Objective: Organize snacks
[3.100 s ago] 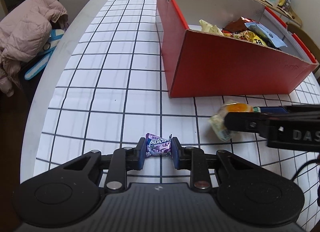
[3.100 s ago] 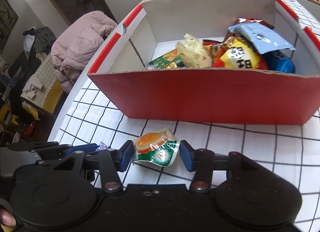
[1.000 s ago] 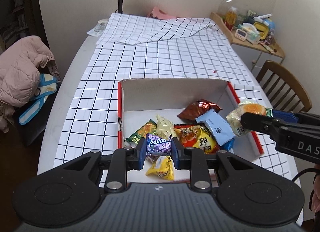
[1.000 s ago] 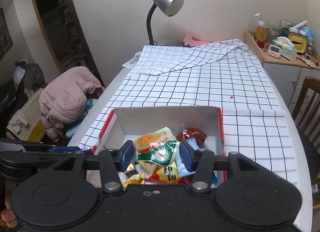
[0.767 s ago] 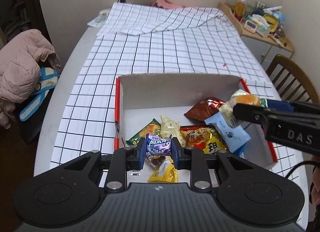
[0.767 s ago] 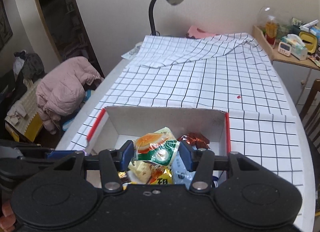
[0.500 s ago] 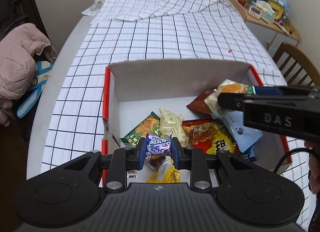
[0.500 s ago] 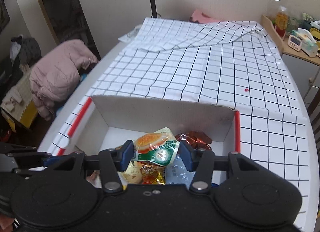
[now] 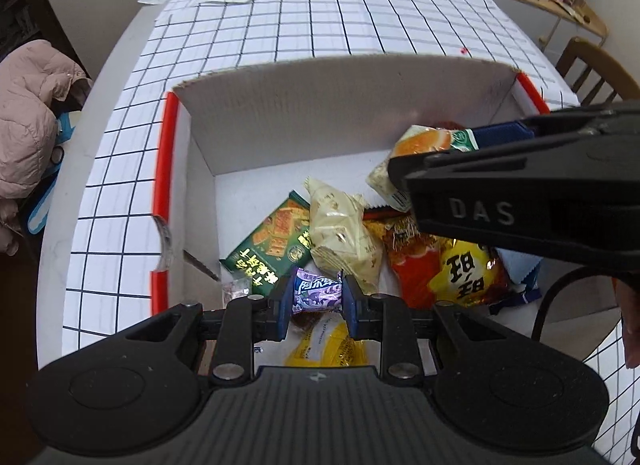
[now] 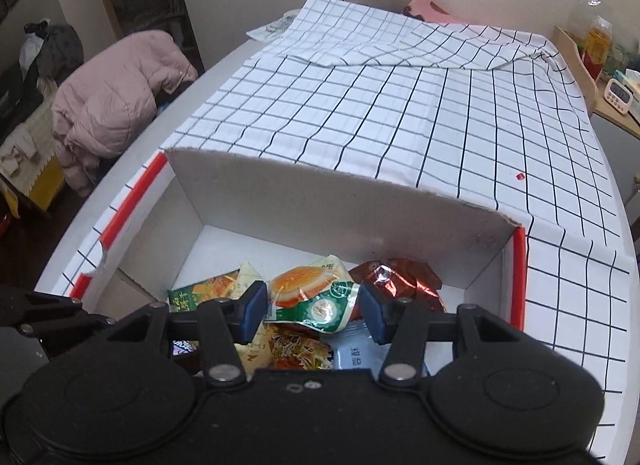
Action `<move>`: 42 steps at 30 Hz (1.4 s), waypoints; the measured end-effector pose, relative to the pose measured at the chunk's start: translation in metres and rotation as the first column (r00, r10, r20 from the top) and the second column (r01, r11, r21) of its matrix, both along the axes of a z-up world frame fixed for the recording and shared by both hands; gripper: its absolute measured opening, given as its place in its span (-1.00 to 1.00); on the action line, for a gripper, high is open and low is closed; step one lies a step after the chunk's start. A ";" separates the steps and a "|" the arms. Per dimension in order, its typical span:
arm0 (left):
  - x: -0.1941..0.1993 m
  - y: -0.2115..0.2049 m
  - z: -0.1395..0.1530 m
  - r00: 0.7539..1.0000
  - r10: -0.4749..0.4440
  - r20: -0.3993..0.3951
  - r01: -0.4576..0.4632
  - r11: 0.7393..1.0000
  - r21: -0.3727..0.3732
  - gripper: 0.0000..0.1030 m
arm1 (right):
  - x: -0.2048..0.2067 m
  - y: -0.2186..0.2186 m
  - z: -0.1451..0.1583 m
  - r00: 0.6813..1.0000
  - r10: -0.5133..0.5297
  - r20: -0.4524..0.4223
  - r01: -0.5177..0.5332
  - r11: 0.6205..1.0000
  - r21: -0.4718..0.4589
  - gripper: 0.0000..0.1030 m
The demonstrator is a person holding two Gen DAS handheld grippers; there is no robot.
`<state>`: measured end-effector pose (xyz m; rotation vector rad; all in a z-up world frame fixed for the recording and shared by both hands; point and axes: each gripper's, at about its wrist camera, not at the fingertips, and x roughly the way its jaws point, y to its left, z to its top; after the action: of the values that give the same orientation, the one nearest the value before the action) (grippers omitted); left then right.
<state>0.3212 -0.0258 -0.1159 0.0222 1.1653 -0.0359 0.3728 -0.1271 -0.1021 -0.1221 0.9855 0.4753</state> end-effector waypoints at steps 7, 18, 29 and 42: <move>0.005 0.000 -0.014 0.998 -0.003 -0.062 0.001 1.000 -0.022 -0.50 | 0.000 0.000 -0.007 1.000 -0.014 -0.025 0.013 1.000 -0.015 0.00; 0.002 0.009 -0.015 0.996 0.017 -0.083 -0.023 0.998 -0.066 -0.43 | -0.007 -0.002 -0.005 0.999 -0.043 -0.029 0.043 0.999 -0.003 0.03; -0.020 0.020 0.012 0.999 0.042 -0.014 -0.043 0.992 -0.117 -0.39 | -0.027 -0.018 0.024 0.996 -0.087 0.006 0.086 0.994 0.066 0.13; -0.064 0.018 0.060 0.991 0.016 0.132 -0.001 0.993 -0.118 -0.38 | -0.083 -0.050 0.073 0.988 -0.116 0.099 0.097 0.980 0.174 0.37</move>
<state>0.2568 -0.0074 -0.0558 -0.0839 1.0283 -0.0943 0.2896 -0.1768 -0.0296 0.0566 0.8365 0.4468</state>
